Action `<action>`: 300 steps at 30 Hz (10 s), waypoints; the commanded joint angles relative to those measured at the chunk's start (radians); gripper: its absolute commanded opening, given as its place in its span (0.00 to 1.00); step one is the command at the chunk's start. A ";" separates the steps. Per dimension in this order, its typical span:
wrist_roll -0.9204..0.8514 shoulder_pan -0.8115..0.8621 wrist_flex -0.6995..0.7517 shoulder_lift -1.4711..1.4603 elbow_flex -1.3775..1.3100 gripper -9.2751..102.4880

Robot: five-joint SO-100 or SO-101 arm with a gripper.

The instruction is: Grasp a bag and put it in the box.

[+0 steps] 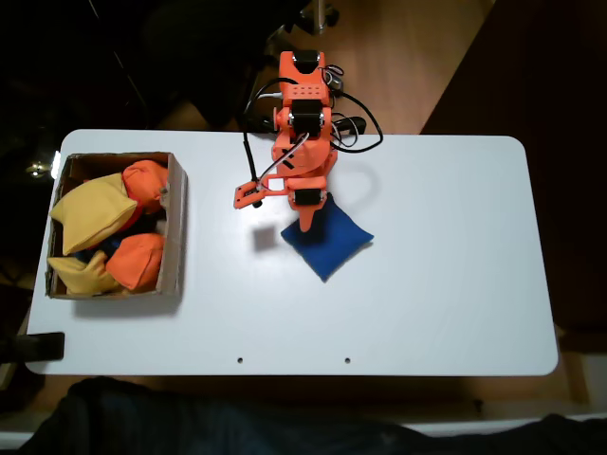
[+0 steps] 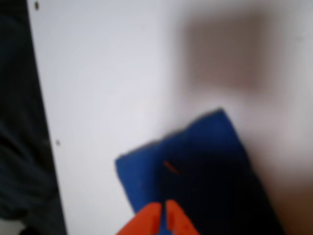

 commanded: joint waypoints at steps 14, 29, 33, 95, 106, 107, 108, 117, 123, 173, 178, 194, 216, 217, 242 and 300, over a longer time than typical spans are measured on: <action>-0.008 -0.032 -0.023 -0.077 -0.044 0.09; 0.043 -0.081 -0.112 -0.403 -0.296 0.09; 0.052 -0.087 -0.117 -0.472 -0.360 0.09; -0.385 -0.069 0.140 -1.235 -0.904 0.14; -0.545 -0.058 0.115 -1.272 -0.920 0.15; -0.603 -0.057 0.123 -1.272 -0.920 0.15; -0.603 -0.051 0.121 -1.272 -0.920 0.18; -0.620 -0.028 0.123 -1.281 -0.914 0.32; -0.646 -0.025 0.123 -1.272 -0.891 0.39; -0.824 0.144 0.066 -1.221 -0.729 0.56; -0.831 0.147 0.061 -1.226 -0.726 0.56; -0.833 0.095 0.044 -1.255 -0.672 0.63; -0.923 0.026 0.150 -1.117 -0.566 0.71; -0.931 0.025 0.152 -1.109 -0.554 0.71; -1.035 0.020 0.095 -1.051 -0.425 0.75; -1.005 -0.003 -0.160 -1.209 -0.376 0.78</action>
